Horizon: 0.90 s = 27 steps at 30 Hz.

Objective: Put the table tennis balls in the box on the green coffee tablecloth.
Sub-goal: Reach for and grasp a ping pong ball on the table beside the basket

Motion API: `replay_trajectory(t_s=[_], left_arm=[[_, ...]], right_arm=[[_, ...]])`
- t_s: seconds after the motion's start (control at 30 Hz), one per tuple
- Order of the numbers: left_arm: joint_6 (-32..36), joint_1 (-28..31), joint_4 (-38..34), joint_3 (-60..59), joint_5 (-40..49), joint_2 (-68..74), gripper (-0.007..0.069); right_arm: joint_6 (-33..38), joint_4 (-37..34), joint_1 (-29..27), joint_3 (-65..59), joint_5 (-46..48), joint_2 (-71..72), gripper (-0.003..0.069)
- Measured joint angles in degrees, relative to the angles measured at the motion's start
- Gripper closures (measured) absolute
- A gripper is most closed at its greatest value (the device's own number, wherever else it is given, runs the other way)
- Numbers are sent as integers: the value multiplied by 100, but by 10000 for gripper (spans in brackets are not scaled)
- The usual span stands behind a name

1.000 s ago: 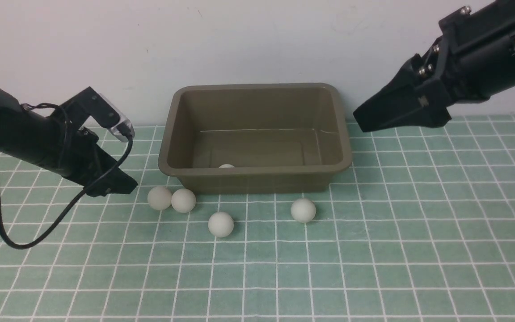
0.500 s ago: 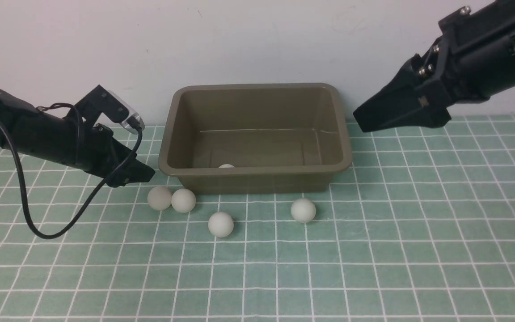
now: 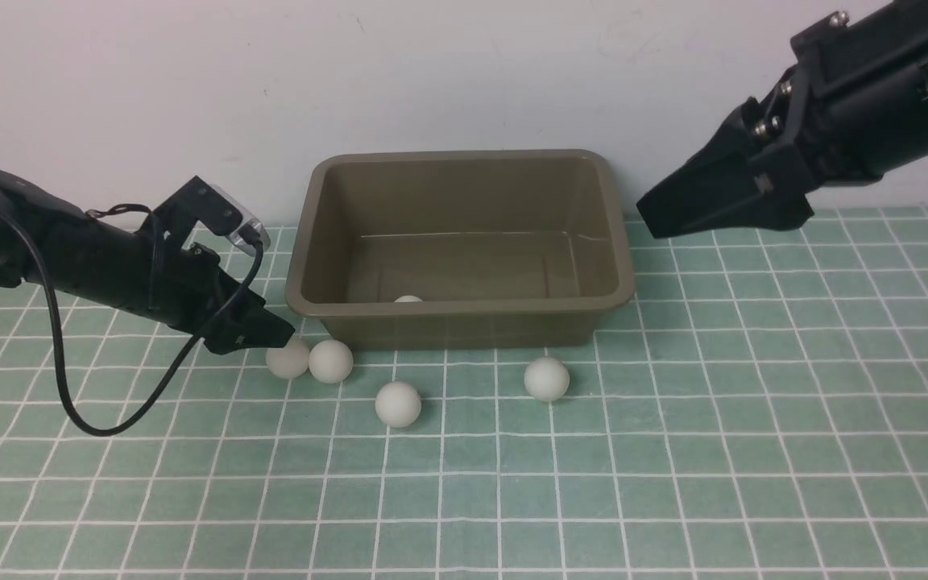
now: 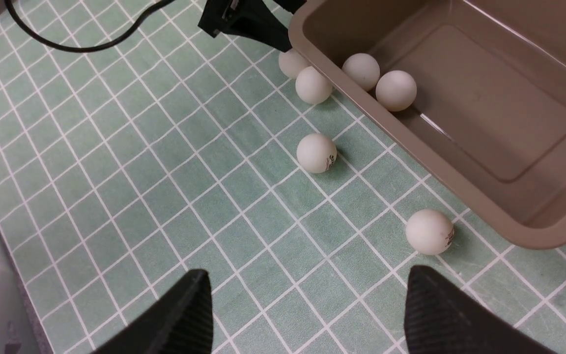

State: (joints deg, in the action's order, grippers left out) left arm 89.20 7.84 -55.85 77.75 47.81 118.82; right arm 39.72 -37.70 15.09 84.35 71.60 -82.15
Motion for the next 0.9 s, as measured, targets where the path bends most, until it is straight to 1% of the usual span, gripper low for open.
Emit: replay_trajectory(t_s=[0.27,0.43,0.8,0.9], left_arm=[[-239,0,-14,7,282,0,174],[-437,0,184,7,295,2,174],[-441,0,131,13,168,436,174],[-373,0,63,13,135,464,201]], right_arm=[[18,0,0,0,-28,0,186],[19,0,0,0,-28,0,186],[31,0,0,0,-39,0,186],[36,0,0,0,-39,0,186]])
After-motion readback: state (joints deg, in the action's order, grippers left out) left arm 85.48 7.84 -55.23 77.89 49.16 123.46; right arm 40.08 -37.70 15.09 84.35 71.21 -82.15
